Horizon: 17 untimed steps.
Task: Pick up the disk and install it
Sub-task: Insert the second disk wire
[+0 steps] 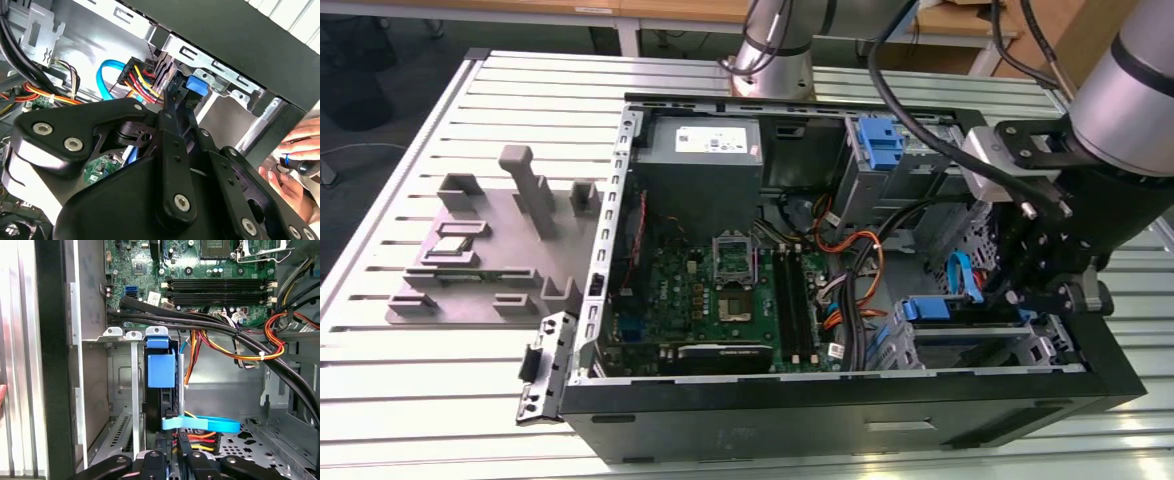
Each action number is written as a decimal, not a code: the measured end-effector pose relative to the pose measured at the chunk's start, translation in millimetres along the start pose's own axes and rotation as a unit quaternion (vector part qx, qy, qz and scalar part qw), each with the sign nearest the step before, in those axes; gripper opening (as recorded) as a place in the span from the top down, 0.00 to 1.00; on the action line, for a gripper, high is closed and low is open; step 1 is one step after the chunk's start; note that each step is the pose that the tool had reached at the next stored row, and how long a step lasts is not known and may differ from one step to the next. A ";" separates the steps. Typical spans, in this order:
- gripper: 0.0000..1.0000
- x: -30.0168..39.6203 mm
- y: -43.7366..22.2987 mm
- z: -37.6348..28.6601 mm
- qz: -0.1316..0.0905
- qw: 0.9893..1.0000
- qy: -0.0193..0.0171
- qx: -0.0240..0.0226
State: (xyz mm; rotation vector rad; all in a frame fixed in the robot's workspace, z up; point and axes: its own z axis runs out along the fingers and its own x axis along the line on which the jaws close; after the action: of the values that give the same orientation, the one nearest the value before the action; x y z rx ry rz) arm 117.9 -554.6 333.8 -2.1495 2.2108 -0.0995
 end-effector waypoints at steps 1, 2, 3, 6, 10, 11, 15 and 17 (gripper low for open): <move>0.76 0.0 -0.2 -2.7 0.000 1.000 0.000 0.000; 0.76 0.0 -0.5 -5.5 0.000 1.000 0.000 0.000; 0.76 0.1 -0.7 -7.9 0.000 1.000 0.000 0.000; 0.76 0.1 -1.6 -15.4 0.000 1.000 0.000 0.000; 0.76 0.1 -2.3 -22.0 0.000 1.000 0.000 0.000; 0.76 0.1 -2.3 -21.9 0.000 1.000 0.000 0.000; 0.76 0.1 -2.4 -22.0 0.000 1.000 0.000 0.000; 0.76 0.1 -2.8 -21.9 0.000 1.000 0.000 -0.010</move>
State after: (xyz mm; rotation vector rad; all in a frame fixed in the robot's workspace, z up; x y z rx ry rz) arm 118.9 -554.7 355.9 -2.1600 2.2219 -0.0787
